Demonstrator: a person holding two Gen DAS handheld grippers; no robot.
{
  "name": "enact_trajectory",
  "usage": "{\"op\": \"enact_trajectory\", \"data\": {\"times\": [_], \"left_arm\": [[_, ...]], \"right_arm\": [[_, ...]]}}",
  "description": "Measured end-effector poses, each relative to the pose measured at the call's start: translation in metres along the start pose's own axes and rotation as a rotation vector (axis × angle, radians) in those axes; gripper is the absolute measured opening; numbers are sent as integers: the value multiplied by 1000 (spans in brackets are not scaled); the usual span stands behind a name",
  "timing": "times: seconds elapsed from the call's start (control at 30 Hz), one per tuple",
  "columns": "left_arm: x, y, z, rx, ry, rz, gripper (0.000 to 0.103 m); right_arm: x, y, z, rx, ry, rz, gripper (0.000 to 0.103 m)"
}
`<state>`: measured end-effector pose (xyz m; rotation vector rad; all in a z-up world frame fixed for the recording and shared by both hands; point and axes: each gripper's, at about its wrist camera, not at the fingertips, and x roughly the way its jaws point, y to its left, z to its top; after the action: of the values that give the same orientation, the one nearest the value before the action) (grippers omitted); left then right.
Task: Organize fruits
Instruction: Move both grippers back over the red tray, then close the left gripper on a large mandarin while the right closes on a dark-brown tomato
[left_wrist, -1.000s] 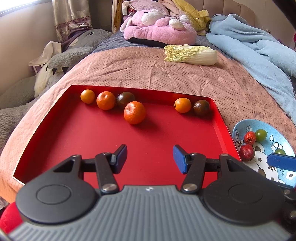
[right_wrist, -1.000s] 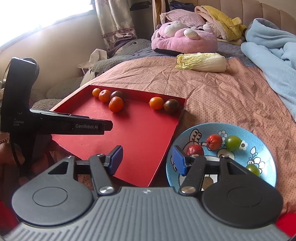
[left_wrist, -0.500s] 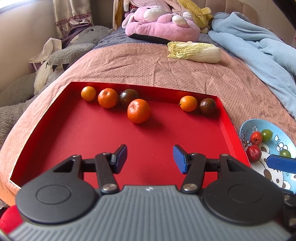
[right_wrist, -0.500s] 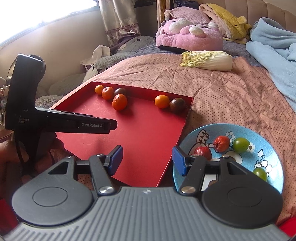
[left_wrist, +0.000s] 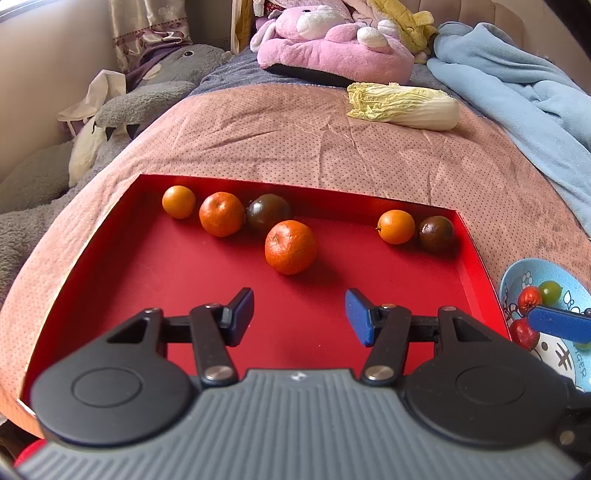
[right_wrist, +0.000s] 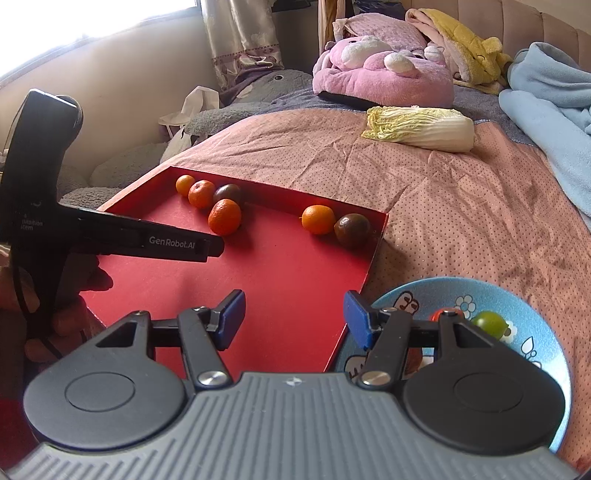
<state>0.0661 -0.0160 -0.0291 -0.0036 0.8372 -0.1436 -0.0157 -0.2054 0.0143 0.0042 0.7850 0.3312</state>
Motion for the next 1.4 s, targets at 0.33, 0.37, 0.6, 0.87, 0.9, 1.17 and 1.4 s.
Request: {"op": "enact_trajectory", "data": {"times": [0.33, 0.37, 0.6, 0.87, 0.9, 1.17, 1.4], "left_arm": [[17, 4, 13, 6, 38, 19, 58], [19, 5, 14, 3, 43, 21, 58], [31, 7, 21, -12, 65, 16, 58], [44, 5, 24, -21, 94, 11, 58], [46, 5, 26, -22, 95, 11, 58], [53, -1, 31, -7, 98, 16, 58], [59, -1, 36, -19, 98, 20, 56]], "right_arm": [[40, -21, 38, -13, 2, -39, 64], [44, -23, 42, -19, 7, -42, 64], [78, -27, 60, -66, 41, -71, 63], [100, -30, 62, -101, 72, -96, 63], [102, -31, 63, -103, 75, -98, 62], [116, -29, 69, -157, 83, -125, 59], [125, -23, 71, -231, 87, -162, 49]]}}
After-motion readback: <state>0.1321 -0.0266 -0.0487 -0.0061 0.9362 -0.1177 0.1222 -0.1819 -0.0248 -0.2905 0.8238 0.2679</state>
